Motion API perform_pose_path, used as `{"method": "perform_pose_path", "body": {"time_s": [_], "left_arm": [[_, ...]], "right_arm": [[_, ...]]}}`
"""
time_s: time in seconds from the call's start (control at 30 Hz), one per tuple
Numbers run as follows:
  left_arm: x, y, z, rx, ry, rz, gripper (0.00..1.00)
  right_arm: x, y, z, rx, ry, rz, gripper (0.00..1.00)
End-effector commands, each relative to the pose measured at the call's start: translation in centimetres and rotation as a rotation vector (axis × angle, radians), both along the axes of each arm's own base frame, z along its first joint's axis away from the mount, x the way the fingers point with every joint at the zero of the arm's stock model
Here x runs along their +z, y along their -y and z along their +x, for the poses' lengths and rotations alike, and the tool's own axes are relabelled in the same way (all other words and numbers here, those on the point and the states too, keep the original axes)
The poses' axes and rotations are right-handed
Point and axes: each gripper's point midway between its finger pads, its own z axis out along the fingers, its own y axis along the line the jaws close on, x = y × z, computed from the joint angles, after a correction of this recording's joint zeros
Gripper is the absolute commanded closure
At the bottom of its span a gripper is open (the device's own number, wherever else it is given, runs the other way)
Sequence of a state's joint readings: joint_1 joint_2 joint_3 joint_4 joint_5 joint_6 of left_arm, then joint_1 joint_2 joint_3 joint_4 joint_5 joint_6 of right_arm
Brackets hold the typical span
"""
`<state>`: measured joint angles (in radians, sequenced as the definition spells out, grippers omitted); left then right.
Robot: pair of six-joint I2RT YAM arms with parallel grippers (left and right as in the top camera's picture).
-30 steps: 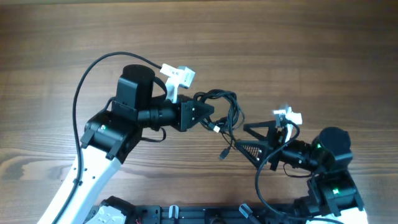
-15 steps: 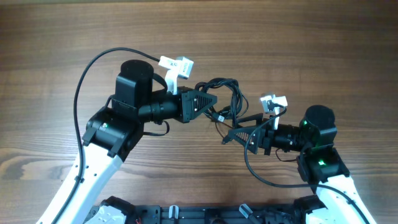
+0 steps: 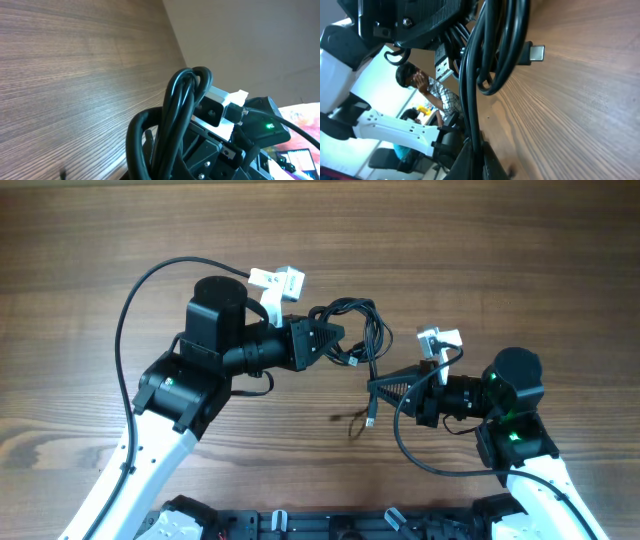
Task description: Untangle cables
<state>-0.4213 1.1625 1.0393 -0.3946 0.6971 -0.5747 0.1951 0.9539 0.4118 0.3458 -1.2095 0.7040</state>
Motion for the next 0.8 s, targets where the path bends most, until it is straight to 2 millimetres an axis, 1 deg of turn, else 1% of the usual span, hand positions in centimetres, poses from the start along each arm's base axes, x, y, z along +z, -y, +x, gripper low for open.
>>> {"method": "perform_pose_path", "body": {"time_s": [0.0, 0.03, 0.13, 0.2, 0.27, 0.33, 0.43, 0.63, 0.7, 0.77], "left_arm": [[0.4, -0.6, 1.4, 0.059, 0.046, 0.024, 0.96], [0.4, -0.6, 1.4, 0.045, 0.076, 0.037, 0.96], [0.2, 0.0, 0.8, -0.006, 0.138, 0.07, 0.96], [0.2, 0.8, 0.1, -0.049, 0.165, 0.079, 0.96], [0.2, 2.1, -1.2, -0.117, 0.211, 0.092, 0.96], [0.1, 3.0, -2.1, -0.157, 0.233, 0.102, 0.96], [-0.4, 3.5, -3.0, -0.194, 0.245, 0.126, 0.96], [-1.9, 3.0, -3.8, -0.231, 0.223, 0.181, 0.96], [-2.0, 2.9, -3.9, -0.233, 0.219, 0.186, 0.96], [-2.0, 2.9, -4.0, -0.234, 0.22, 0.185, 0.96]], "right_arm": [[0.1, -0.1, -0.4, 0.02, -0.116, 0.024, 0.95], [0.3, -0.1, -0.6, 0.03, -0.133, 0.031, 0.95], [1.7, -0.2, -1.0, 0.064, -0.155, 0.067, 0.95], [2.8, -0.2, -1.0, 0.065, -0.157, 0.094, 0.96], [3.9, -0.2, -1.0, 0.069, -0.127, 0.116, 0.96], [4.6, -0.1, -0.9, 0.06, -0.122, 0.132, 0.95], [4.7, -0.1, -0.6, 0.039, -0.132, 0.14, 0.95], [4.8, 0.0, 0.0, 0.008, -0.13, 0.147, 0.96], [4.8, 0.0, 0.3, -0.01, -0.113, 0.148, 0.95], [4.4, 0.1, 0.9, -0.042, -0.143, 0.146, 0.95]]}}
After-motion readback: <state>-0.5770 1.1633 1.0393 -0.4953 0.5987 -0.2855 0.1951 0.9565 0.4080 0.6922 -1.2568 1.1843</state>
